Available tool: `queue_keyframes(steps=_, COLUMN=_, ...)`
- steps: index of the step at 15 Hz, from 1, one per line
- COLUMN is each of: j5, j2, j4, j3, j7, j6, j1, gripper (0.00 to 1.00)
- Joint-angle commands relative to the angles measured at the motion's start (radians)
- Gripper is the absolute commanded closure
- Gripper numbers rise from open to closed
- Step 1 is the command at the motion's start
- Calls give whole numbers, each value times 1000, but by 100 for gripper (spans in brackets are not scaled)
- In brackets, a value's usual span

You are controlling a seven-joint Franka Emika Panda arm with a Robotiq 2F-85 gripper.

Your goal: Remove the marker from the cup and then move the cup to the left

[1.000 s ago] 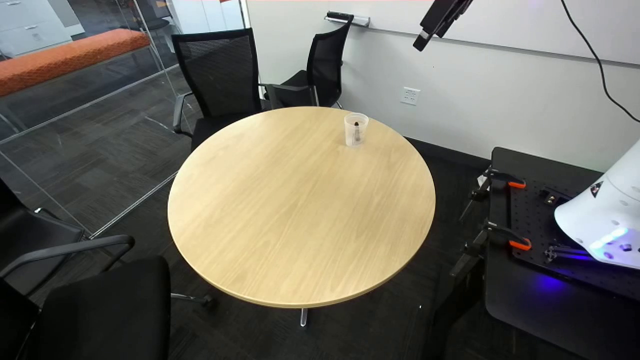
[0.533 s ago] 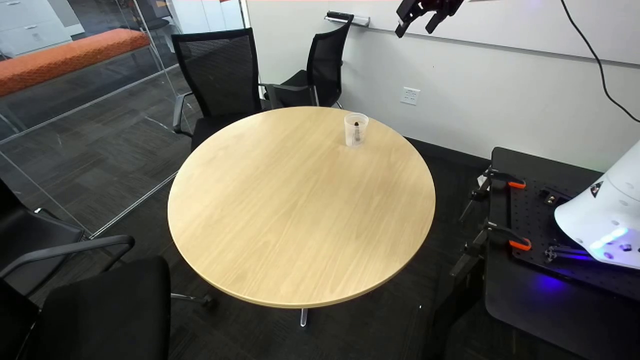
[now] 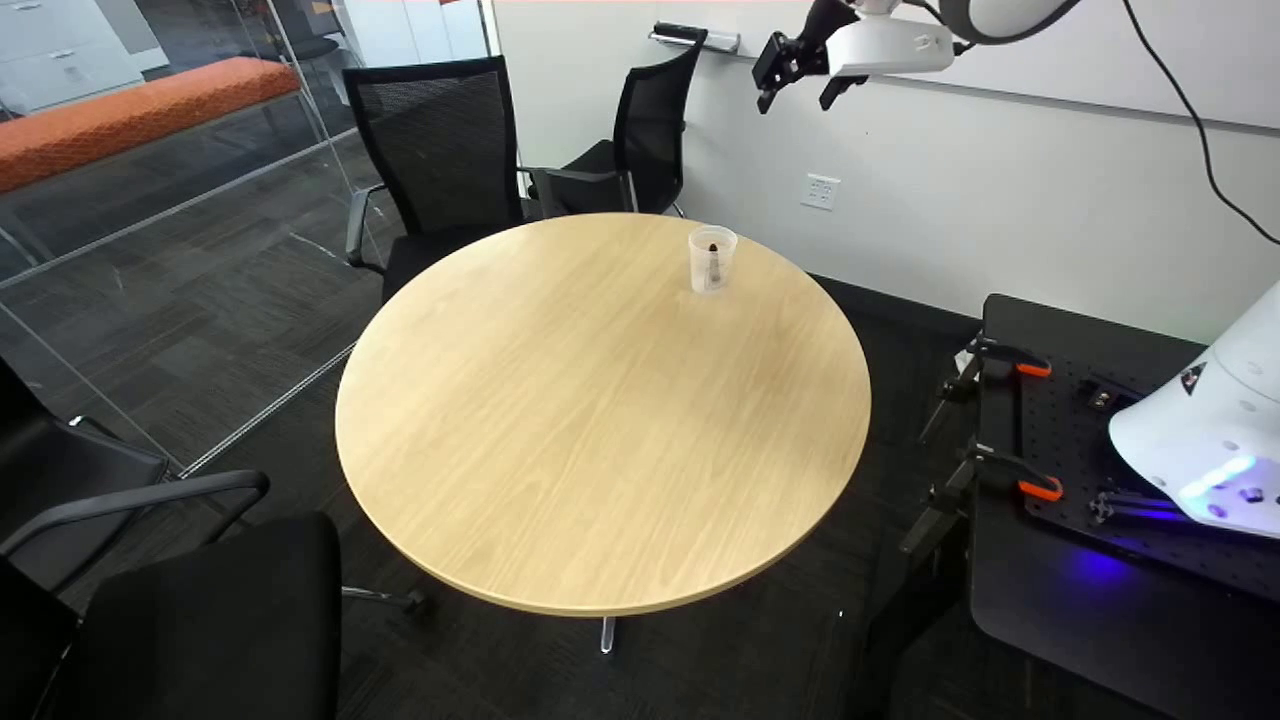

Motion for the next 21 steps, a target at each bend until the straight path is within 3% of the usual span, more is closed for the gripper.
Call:
queue_keyframes(steps=1, j5=-112, j2=124, j4=66, j3=-71, j7=142, j6=51, j1=43, gripper=0)
queue_keyframes(steps=2, j5=-133, j2=153, j4=74, j3=-30, j7=173, j6=66, j1=-5, gripper=0)
queue_keyframes(steps=9, j5=-114, j2=339, j4=118, j3=-41, j7=191, j6=127, j1=1, gripper=0)
queue_keyframes(steps=12, j5=-134, j2=402, j4=151, j3=-55, j7=211, j6=94, j1=7, gripper=0)
queue_keyframes(steps=13, j5=-48, j2=413, j4=149, j3=-166, j7=137, j6=109, j1=119, gripper=0)
queue_keyframes(steps=16, j5=-11, j2=392, j4=117, j3=-238, j7=109, j6=112, j1=190, gripper=0)
queue_keyframes(steps=21, j5=12, j2=402, j4=134, j3=-260, j7=112, j6=104, j1=222, gripper=0)
